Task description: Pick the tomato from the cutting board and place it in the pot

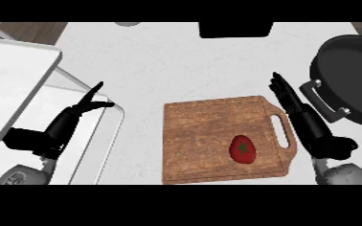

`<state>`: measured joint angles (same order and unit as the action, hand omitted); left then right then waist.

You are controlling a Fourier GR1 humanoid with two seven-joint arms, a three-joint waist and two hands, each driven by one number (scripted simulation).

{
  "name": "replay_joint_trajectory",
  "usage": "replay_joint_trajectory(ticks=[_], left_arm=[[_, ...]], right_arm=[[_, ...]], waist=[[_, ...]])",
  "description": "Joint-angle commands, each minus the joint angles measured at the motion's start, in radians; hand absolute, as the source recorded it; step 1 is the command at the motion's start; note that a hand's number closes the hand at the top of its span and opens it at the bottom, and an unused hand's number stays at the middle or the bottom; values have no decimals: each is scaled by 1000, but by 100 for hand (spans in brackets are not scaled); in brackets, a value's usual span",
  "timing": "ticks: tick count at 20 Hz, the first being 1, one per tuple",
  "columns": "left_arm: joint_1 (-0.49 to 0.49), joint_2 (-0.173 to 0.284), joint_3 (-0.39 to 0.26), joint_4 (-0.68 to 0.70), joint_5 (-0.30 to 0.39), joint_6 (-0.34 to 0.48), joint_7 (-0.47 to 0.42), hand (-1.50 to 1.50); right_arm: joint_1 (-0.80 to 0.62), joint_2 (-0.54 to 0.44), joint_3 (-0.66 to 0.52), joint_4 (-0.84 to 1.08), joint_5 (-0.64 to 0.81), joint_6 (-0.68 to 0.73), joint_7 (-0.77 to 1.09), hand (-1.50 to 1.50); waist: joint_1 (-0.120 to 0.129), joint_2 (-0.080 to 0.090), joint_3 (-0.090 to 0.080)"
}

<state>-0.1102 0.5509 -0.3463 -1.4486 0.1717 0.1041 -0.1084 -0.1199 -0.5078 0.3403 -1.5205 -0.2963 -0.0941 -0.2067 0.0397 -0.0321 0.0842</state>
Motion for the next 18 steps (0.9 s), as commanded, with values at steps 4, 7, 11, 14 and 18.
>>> replay_joint_trajectory(ticks=[4,7,11,14,18], left_arm=[[46,-96,105,-69,-18,-6,-175,0],[130,-49,-84,-144,54,280,-367,0],[113,-99,-2,-308,238,382,-160,0],[61,-56,55,-297,279,364,-76,0],[-78,-51,95,-212,293,370,24,0]], right_arm=[[-89,-35,-50,-71,-138,200,-65,150],[-168,-254,-71,-58,122,165,-83,150],[-114,-274,-124,37,70,263,-248,-150],[-102,-264,-106,73,119,325,-462,-150],[-79,-350,-122,140,233,356,-627,-150]], waist=[[31,32,-79],[9,10,-98],[-41,50,-75],[-46,49,-78],[-60,41,-81]])
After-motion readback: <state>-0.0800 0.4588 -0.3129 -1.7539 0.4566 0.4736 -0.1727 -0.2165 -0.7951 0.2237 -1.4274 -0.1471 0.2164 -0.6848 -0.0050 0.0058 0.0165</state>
